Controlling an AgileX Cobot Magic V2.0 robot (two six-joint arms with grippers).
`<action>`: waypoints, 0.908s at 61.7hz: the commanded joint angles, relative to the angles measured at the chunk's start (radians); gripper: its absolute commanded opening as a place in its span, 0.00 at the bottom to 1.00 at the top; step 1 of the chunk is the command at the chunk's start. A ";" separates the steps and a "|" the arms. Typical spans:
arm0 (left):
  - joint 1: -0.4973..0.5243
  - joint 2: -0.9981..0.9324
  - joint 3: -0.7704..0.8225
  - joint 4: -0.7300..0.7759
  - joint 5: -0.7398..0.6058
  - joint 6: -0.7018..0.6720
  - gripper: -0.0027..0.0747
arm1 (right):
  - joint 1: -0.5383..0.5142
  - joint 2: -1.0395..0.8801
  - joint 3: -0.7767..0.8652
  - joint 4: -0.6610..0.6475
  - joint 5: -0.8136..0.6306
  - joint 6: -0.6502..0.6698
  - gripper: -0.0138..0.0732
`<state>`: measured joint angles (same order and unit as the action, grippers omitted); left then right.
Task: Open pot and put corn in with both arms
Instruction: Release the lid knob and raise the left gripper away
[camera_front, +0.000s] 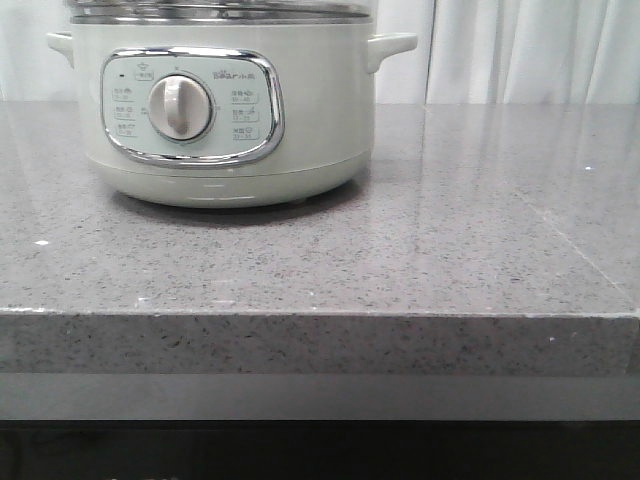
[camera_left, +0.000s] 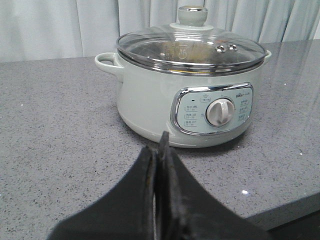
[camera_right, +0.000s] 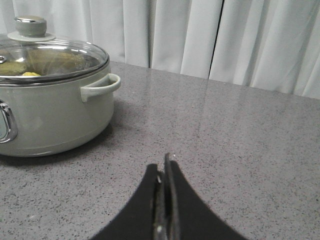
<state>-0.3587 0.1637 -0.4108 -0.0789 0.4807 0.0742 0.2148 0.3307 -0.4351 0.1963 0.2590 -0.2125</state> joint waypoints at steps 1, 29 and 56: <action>0.002 0.010 -0.026 -0.013 -0.094 -0.007 0.01 | 0.003 0.004 -0.024 -0.003 -0.084 -0.010 0.02; 0.002 0.002 -0.011 -0.007 -0.131 -0.007 0.01 | 0.003 0.004 -0.024 -0.003 -0.084 -0.010 0.02; 0.332 -0.186 0.303 -0.050 -0.222 -0.007 0.01 | 0.002 0.004 -0.024 -0.003 -0.084 -0.010 0.02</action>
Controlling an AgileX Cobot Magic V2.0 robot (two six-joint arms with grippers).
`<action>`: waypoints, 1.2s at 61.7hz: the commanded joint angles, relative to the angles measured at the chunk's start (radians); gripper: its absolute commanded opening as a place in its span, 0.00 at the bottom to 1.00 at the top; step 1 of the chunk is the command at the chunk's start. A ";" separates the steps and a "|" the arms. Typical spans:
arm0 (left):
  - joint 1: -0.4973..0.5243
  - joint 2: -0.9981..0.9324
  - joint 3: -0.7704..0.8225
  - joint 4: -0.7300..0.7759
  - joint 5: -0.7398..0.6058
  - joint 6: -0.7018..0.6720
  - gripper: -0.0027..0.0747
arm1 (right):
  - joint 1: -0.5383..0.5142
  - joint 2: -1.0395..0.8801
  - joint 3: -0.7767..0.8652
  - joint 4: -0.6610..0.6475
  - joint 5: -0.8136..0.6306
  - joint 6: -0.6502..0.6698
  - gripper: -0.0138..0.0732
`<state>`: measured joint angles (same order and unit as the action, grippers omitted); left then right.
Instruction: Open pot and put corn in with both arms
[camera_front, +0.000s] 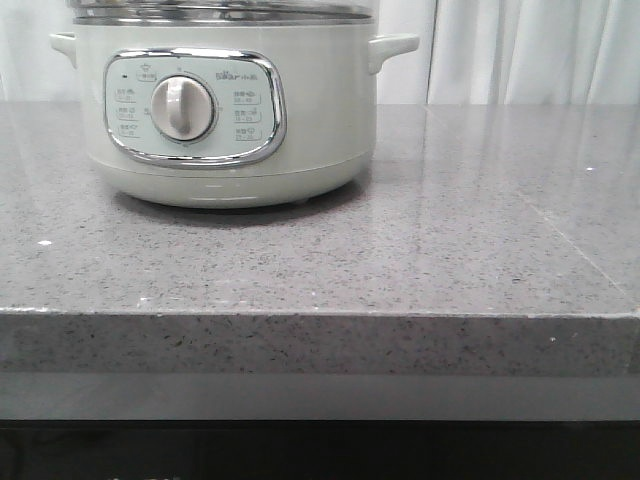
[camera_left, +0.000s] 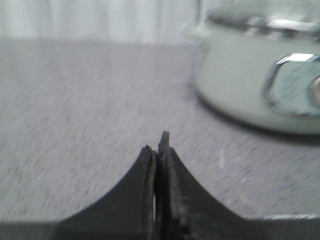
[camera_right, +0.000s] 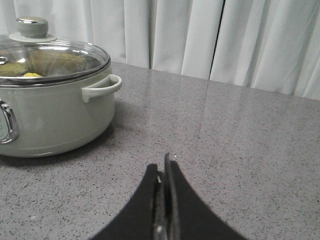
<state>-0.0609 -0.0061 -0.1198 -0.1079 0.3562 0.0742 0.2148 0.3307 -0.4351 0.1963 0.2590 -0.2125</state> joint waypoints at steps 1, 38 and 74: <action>0.040 -0.016 0.020 -0.022 -0.100 -0.007 0.01 | 0.002 0.004 -0.024 -0.003 -0.084 -0.010 0.02; 0.053 -0.014 0.140 -0.025 -0.219 -0.007 0.01 | 0.002 0.004 -0.024 -0.003 -0.084 -0.010 0.02; 0.053 -0.014 0.140 -0.025 -0.219 -0.007 0.01 | 0.002 0.004 -0.024 -0.003 -0.084 -0.010 0.02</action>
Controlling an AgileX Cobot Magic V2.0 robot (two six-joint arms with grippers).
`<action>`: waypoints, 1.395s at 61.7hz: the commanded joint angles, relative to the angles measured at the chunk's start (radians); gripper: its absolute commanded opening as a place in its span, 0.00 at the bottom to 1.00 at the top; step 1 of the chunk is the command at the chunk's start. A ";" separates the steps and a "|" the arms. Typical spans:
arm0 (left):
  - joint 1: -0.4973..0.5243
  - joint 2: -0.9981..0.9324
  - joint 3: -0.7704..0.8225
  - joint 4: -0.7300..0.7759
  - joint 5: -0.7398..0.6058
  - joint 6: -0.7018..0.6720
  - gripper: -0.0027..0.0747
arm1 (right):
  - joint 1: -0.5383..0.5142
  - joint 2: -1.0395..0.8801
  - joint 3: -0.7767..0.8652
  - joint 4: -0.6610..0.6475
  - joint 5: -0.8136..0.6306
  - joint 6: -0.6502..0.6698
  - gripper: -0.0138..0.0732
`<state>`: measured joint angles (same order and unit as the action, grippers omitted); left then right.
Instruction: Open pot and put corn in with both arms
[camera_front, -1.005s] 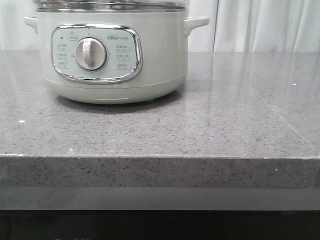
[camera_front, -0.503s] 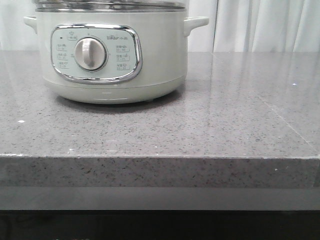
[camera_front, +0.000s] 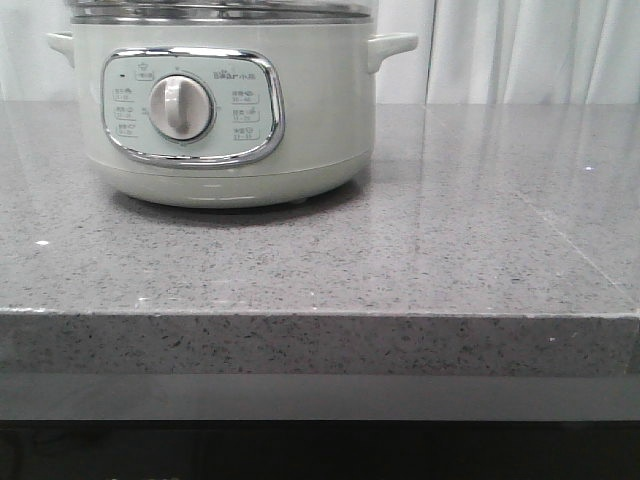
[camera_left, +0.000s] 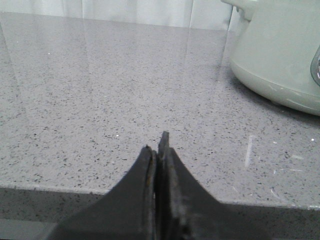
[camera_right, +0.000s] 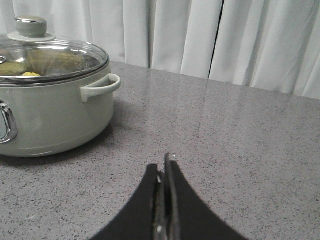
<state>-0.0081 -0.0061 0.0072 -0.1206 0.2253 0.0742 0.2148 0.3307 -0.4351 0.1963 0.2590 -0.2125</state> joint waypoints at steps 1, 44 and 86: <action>0.000 -0.014 0.013 -0.012 -0.088 -0.007 0.01 | 0.002 0.004 -0.024 -0.003 -0.084 -0.010 0.02; 0.000 -0.014 0.013 -0.012 -0.088 -0.007 0.01 | -0.183 -0.152 0.245 -0.004 -0.173 0.025 0.02; 0.000 -0.014 0.013 -0.012 -0.088 -0.007 0.01 | -0.211 -0.362 0.452 -0.004 -0.136 0.025 0.02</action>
